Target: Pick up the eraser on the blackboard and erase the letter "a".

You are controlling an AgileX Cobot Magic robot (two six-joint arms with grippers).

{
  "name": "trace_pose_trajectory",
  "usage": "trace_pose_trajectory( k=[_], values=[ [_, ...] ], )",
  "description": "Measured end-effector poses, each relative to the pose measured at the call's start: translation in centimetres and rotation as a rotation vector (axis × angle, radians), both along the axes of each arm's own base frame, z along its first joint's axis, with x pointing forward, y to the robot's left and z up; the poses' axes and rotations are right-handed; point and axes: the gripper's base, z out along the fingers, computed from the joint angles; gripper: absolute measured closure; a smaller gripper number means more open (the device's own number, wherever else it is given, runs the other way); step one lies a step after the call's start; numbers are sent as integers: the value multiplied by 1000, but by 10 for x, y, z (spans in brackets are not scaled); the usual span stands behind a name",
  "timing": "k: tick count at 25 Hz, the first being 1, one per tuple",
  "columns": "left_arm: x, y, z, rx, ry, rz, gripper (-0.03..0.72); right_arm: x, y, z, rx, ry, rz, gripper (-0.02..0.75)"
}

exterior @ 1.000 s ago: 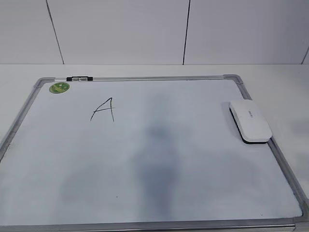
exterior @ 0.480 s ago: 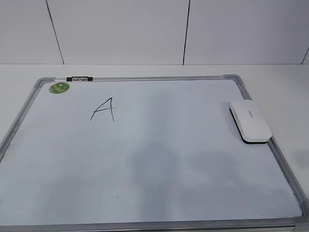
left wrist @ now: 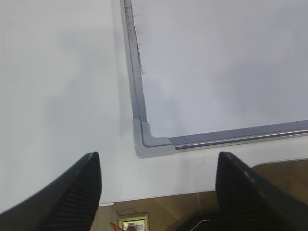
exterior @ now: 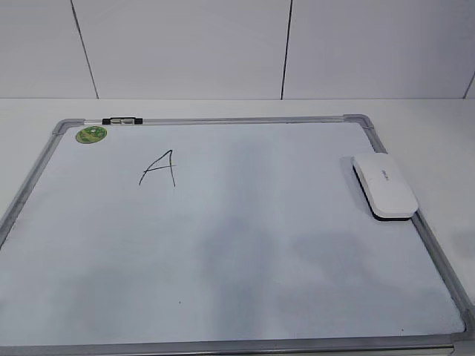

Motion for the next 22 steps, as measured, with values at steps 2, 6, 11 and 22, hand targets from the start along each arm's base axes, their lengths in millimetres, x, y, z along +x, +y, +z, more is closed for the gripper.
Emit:
trace_pose_trajectory(
  k=[2, 6, 11, 22],
  values=[
    [0, 0, 0, -1, 0, 2, 144, 0, 0, 0, 0, 0, 0, 148],
    [0, 0, 0, -3, 0, 3, 144, 0, 0, 0, 0, 0, 0, 148],
    [0, 0, 0, -3, 0, 3, 144, 0, 0, 0, 0, 0, 0, 148],
    [-10, 1, 3, -4, -69, 33, 144, -13, -5, 5, 1, -96, -73, 148]
  ],
)
